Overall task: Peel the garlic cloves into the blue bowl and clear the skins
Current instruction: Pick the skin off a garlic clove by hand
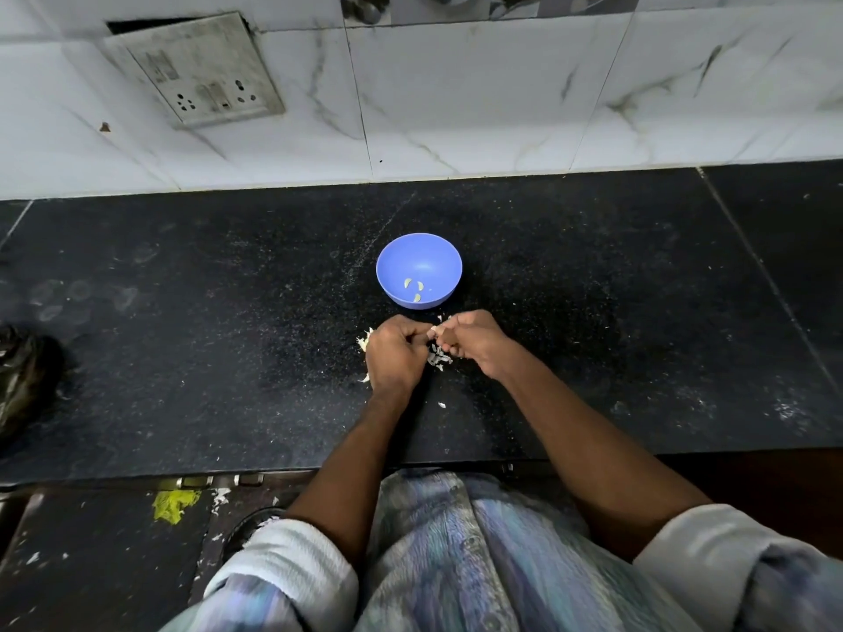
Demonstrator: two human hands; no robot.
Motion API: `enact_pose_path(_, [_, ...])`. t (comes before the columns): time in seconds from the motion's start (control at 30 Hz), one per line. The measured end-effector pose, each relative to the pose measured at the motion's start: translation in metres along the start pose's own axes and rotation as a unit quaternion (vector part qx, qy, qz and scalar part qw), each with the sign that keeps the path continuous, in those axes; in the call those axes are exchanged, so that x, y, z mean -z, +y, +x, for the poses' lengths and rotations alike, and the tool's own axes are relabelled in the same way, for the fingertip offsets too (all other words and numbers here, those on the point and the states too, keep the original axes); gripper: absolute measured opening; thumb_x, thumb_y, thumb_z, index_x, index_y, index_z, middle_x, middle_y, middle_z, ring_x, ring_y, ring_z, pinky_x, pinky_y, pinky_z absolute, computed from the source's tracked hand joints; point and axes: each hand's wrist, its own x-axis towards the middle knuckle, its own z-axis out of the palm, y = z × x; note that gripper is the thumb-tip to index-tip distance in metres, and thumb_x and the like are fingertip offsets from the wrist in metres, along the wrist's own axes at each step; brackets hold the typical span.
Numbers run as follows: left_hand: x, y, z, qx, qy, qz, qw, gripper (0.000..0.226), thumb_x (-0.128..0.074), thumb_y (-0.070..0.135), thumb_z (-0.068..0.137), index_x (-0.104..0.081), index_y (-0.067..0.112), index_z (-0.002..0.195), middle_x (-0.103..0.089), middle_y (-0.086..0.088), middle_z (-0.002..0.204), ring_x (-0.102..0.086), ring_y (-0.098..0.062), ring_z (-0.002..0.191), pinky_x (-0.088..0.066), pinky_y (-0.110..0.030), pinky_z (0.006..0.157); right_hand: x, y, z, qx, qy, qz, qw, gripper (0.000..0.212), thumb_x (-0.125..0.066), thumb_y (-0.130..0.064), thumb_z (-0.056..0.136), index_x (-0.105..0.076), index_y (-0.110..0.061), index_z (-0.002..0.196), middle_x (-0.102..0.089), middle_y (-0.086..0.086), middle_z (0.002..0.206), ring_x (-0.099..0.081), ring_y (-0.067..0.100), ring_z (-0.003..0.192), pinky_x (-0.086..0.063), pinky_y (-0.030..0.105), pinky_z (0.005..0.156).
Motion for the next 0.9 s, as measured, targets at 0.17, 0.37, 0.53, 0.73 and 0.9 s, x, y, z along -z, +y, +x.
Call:
enact_pose_path(0.17, [-0.001, 0.027, 0.017, 0.419, -0.042, -0.357, 0.834, 0.019, -0.067, -0.007, 0.090, -0.081, 0.006, 0.090, -0.076, -0.004, 0.077, -0.065, -0.010, 0.065, -0.053, -0.016, 0.052, 0.008, 0.011, 0.007, 0.248, 0.030, -0.106, 0.963, 0.015, -0.067, 0.001, 0.092, -0.072, -0.012, 0.085, -0.071, 0.004, 0.075, -0.063, 0.009, 0.068, -0.054, 0.025, 0.067])
enact_pose_path(0.37, [-0.006, 0.023, 0.006, 0.266, 0.042, -0.204, 0.941, 0.015, -0.078, -0.001, 0.085, -0.084, 0.013, 0.085, -0.078, 0.004, 0.074, -0.071, -0.009, 0.070, -0.058, -0.025, 0.067, 0.002, 0.001, -0.002, 0.064, 0.008, -0.020, 0.998, 0.013, -0.060, 0.006, 0.093, -0.071, 0.000, 0.093, -0.067, 0.005, 0.069, -0.058, 0.013, 0.064, -0.046, 0.022, 0.056])
enact_pose_path(0.53, [-0.004, 0.006, 0.009, -0.038, 0.044, 0.025, 0.998, 0.020, -0.080, -0.002, 0.080, -0.085, 0.016, 0.088, -0.079, 0.005, 0.088, -0.071, -0.014, 0.083, -0.056, -0.027, 0.076, 0.004, -0.016, -0.004, -0.166, -0.101, 0.166, 0.967, 0.030, -0.041, -0.001, 0.104, -0.065, -0.010, 0.089, -0.055, -0.003, 0.072, -0.045, 0.004, 0.060, -0.034, 0.013, 0.053])
enact_pose_path(0.73, [-0.006, 0.016, 0.010, 0.158, 0.052, -0.071, 0.984, 0.010, -0.081, 0.012, 0.082, -0.086, 0.021, 0.084, -0.079, 0.008, 0.076, -0.073, -0.007, 0.069, -0.059, -0.027, 0.069, 0.002, -0.002, -0.005, 0.052, -0.035, 0.077, 0.995, 0.008, -0.064, 0.000, 0.098, -0.069, 0.005, 0.101, -0.072, 0.012, 0.080, -0.062, 0.013, 0.067, -0.050, 0.022, 0.063])
enact_pose_path(0.9, [-0.007, 0.020, 0.012, 0.207, 0.058, -0.163, 0.963, 0.009, -0.084, 0.010, 0.083, -0.086, 0.018, 0.086, -0.079, 0.006, 0.077, -0.073, -0.004, 0.070, -0.056, -0.022, 0.066, 0.000, -0.002, -0.005, 0.077, -0.011, 0.083, 0.994, 0.013, -0.062, 0.000, 0.099, -0.068, 0.011, 0.104, -0.071, 0.012, 0.078, -0.061, 0.014, 0.065, -0.049, 0.022, 0.061])
